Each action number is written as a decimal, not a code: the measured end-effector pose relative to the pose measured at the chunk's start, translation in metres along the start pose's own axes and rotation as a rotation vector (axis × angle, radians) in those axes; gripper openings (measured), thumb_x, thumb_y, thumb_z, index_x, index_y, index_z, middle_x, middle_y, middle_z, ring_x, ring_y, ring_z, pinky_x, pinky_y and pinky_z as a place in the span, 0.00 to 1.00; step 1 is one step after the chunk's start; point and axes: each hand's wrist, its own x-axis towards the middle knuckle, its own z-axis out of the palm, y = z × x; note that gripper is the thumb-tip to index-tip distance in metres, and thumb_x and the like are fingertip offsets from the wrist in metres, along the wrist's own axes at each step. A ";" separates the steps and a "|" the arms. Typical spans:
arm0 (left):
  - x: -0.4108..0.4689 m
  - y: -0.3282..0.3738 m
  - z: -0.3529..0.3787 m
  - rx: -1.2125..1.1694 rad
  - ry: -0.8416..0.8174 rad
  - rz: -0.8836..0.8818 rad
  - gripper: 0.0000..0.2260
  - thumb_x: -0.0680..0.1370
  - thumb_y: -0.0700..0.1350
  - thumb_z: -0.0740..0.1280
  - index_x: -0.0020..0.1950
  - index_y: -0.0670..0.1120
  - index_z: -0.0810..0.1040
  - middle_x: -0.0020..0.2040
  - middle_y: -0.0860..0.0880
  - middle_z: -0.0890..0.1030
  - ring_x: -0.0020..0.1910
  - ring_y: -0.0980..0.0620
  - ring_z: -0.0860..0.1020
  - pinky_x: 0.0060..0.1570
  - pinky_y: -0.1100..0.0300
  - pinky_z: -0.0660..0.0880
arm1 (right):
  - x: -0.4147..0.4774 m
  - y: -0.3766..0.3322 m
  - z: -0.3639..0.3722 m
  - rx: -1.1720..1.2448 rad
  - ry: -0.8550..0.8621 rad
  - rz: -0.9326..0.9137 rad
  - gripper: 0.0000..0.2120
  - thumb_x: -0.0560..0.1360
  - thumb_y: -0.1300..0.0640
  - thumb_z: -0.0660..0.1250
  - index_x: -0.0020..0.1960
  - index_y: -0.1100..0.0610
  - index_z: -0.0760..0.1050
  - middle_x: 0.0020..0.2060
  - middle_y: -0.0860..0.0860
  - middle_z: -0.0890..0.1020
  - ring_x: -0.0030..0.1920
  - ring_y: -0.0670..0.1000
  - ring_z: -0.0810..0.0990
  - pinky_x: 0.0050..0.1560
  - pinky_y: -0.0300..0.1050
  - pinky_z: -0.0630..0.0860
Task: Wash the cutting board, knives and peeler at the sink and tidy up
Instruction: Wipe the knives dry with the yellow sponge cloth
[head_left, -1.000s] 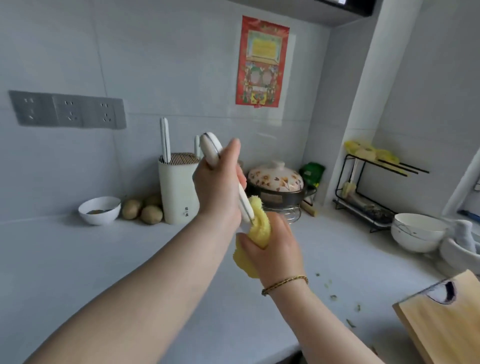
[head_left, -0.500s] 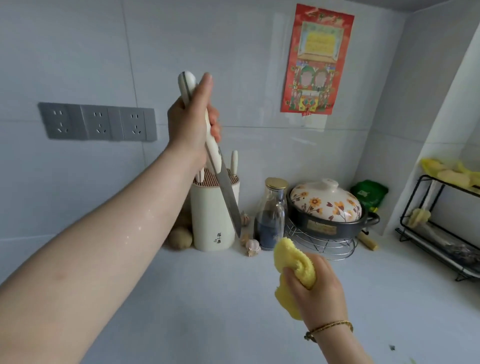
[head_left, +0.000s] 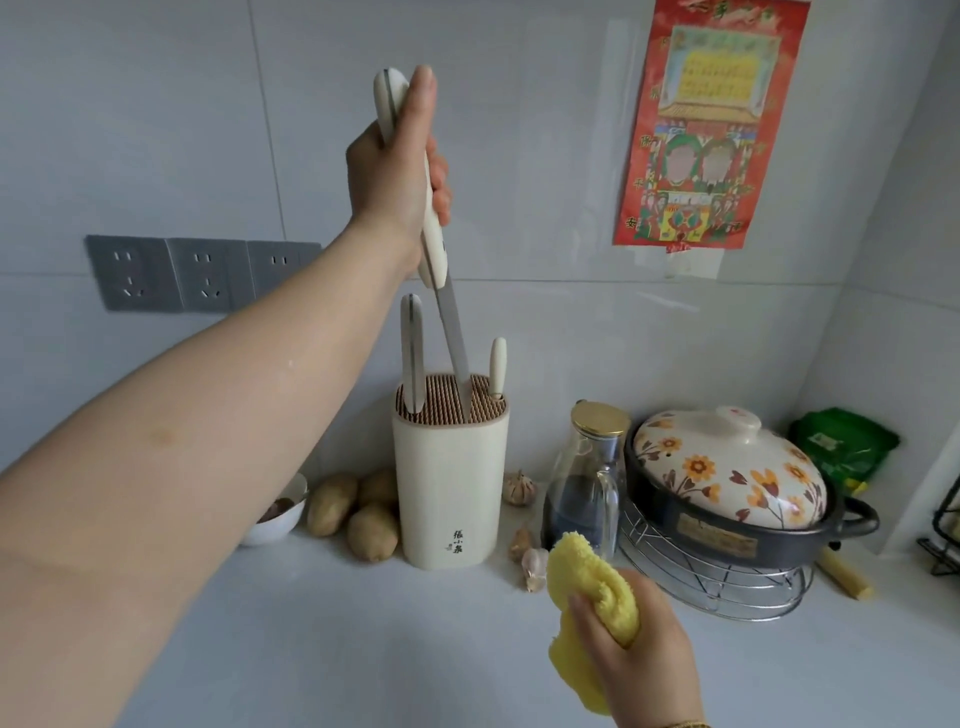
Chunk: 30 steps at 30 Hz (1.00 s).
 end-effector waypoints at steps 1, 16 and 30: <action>0.004 -0.006 0.003 0.003 -0.002 -0.001 0.21 0.76 0.56 0.64 0.29 0.48 0.62 0.23 0.52 0.64 0.21 0.54 0.62 0.23 0.66 0.60 | 0.003 0.003 0.003 0.018 0.001 0.008 0.11 0.65 0.51 0.71 0.32 0.35 0.73 0.35 0.46 0.78 0.41 0.35 0.76 0.35 0.31 0.65; 0.025 -0.041 0.023 0.076 0.066 0.055 0.20 0.76 0.54 0.64 0.31 0.46 0.61 0.24 0.51 0.62 0.21 0.54 0.61 0.23 0.65 0.60 | 0.014 0.029 0.005 0.048 -0.034 0.023 0.35 0.66 0.62 0.73 0.40 0.20 0.64 0.43 0.23 0.72 0.42 0.27 0.73 0.39 0.25 0.69; 0.030 -0.058 0.032 0.122 0.075 0.089 0.20 0.76 0.54 0.64 0.31 0.46 0.61 0.18 0.55 0.62 0.17 0.55 0.62 0.22 0.66 0.61 | 0.022 0.047 0.007 0.061 -0.066 0.027 0.38 0.65 0.64 0.74 0.38 0.19 0.64 0.42 0.20 0.71 0.43 0.26 0.72 0.42 0.22 0.68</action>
